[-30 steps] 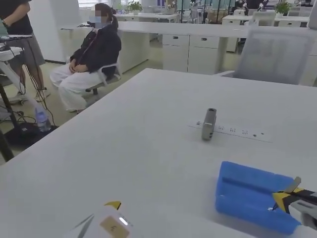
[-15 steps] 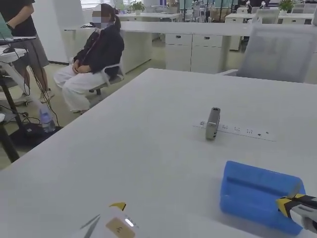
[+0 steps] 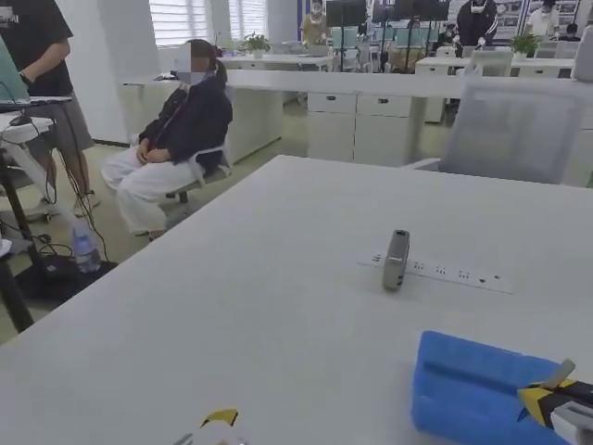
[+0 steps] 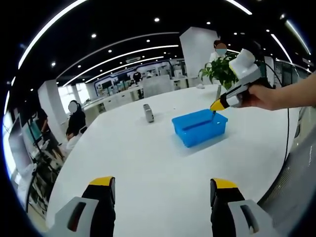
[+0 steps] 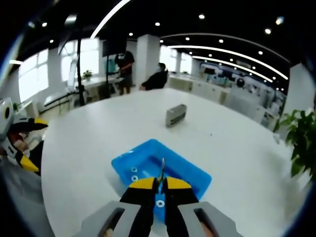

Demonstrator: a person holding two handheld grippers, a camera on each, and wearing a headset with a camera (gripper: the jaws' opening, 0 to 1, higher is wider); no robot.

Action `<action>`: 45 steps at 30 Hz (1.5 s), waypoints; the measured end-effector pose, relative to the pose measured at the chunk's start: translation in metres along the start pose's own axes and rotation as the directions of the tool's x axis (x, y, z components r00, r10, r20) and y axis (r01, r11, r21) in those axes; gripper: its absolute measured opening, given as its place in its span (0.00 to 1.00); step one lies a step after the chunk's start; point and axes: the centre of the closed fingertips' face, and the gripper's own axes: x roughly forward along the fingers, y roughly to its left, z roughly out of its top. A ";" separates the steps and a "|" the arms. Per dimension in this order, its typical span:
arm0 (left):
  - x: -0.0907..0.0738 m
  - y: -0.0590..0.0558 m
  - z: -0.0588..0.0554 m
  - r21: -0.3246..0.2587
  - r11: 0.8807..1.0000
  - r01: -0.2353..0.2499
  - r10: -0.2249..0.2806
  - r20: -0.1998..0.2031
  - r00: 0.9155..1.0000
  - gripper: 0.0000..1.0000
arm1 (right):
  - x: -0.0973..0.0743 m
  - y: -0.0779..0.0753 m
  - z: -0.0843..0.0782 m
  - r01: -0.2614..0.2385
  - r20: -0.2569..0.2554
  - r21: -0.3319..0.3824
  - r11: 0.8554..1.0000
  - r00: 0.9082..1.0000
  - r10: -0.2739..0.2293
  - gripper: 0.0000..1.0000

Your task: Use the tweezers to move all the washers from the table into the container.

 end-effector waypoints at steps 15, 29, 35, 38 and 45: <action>-0.003 0.004 0.006 0.003 1.000 -0.020 0.020 0.037 0.999 0.79 | -0.056 0.076 -0.012 -0.248 -0.116 -0.204 0.947 0.967 0.228 0.02; -0.004 0.007 0.006 0.009 0.999 -0.036 0.035 0.045 0.998 0.79 | -0.057 0.111 -0.090 -0.472 -0.476 -0.343 0.812 0.833 0.283 0.03; -0.005 0.007 0.005 0.003 0.999 -0.035 0.035 0.043 0.998 0.78 | -0.043 0.116 -0.102 -0.503 -0.518 -0.350 0.790 0.807 0.284 0.03; -0.005 0.006 0.005 0.007 0.999 -0.035 0.034 0.039 0.999 0.78 | -0.035 0.121 -0.103 -0.514 -0.516 -0.374 0.772 0.807 0.287 0.03; -0.004 0.007 0.004 0.001 0.999 -0.037 0.037 0.034 0.999 0.78 | -0.017 0.137 -0.109 -0.568 -0.523 -0.377 0.732 0.782 0.338 0.04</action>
